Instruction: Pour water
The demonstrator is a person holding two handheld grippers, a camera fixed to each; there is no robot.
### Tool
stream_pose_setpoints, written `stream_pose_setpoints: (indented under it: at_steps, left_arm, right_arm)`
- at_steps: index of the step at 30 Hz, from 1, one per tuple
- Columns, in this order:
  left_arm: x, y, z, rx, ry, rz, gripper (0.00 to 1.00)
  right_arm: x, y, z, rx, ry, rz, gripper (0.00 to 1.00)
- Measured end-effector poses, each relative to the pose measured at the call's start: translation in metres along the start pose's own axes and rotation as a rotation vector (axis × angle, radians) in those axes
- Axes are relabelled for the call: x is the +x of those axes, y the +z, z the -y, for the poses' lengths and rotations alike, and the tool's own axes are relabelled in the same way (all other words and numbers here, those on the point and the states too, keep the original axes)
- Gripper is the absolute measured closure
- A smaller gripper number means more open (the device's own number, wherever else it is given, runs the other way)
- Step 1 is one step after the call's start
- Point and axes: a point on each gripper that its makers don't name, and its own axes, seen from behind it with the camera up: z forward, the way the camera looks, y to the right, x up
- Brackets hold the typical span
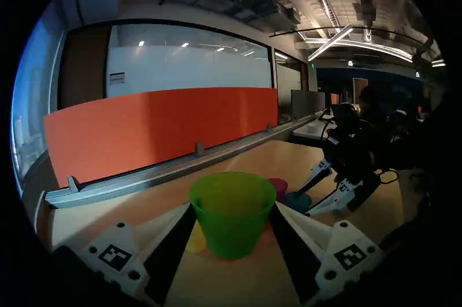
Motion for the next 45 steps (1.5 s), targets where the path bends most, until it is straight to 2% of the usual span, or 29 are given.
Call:
stream_pose_setpoints:
  at_steps: [18, 23, 29, 36, 45]
  left_arm:
    - [-0.004, -0.004, 0.006, 0.014, -0.011, 0.003, 0.15]
    - [-0.004, -0.005, 0.006, 0.015, -0.008, 0.005, 0.15]
    - [-0.005, -0.007, 0.006, 0.018, -0.008, 0.006, 0.15]
    - [-0.004, -0.010, 0.005, 0.024, -0.001, 0.009, 0.15]
    - [0.003, -0.017, -0.002, 0.023, -0.006, -0.007, 0.15]
  right_arm:
    - [0.003, 0.018, 0.005, 0.010, -0.005, -0.002, 0.01]
    - [0.005, 0.018, 0.006, 0.012, 0.000, -0.003, 0.09]
    - [0.005, 0.017, 0.005, 0.009, 0.011, -0.009, 0.11]
    - [0.012, 0.008, 0.005, -0.001, 0.014, -0.031, 0.11]
    - [0.038, -0.018, 0.008, -0.011, 0.006, -0.087, 0.11]
